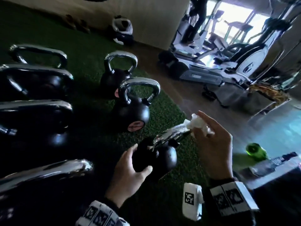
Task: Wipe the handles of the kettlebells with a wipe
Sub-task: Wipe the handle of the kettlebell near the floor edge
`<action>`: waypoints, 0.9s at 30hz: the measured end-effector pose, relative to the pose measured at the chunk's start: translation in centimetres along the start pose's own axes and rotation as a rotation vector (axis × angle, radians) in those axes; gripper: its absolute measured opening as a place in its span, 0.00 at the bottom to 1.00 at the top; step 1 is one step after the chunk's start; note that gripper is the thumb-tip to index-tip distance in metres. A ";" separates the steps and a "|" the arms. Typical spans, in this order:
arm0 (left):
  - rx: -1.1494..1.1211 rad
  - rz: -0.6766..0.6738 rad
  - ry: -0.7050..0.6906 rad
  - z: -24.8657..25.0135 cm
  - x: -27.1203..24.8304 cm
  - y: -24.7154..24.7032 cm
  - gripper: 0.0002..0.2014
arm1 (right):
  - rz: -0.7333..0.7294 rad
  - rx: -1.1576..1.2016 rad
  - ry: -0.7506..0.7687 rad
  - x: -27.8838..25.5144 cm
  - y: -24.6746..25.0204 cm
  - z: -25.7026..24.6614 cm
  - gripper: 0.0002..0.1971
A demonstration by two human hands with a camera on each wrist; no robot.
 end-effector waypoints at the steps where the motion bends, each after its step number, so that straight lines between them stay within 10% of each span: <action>1: -0.015 0.018 0.012 0.2 0.6 -0.5 0.37 | 0.010 -0.006 0.012 0.2 0.3 0.3 0.24; 10: 0.028 0.256 0.046 -0.4 3.7 -5.4 0.38 | -0.068 -0.034 0.135 2.4 1.5 1.9 0.17; 16: 0.035 0.433 0.049 0.4 3.7 -6.5 0.10 | -0.042 -0.061 0.200 2.9 2.6 3.2 0.16; 27: -0.005 0.444 0.123 0.7 3.1 -6.5 0.06 | -0.152 -0.220 0.499 0.9 -2.0 4.9 0.16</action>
Point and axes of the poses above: each hand's wrist, its own x-axis towards the middle knuckle, its own y-axis out of the back of the hand, z = x × y, the point moved 3 cm from there along x, towards the middle knuckle, and after that the axes turned 3 degrees about -z, right-handed, at the moved point
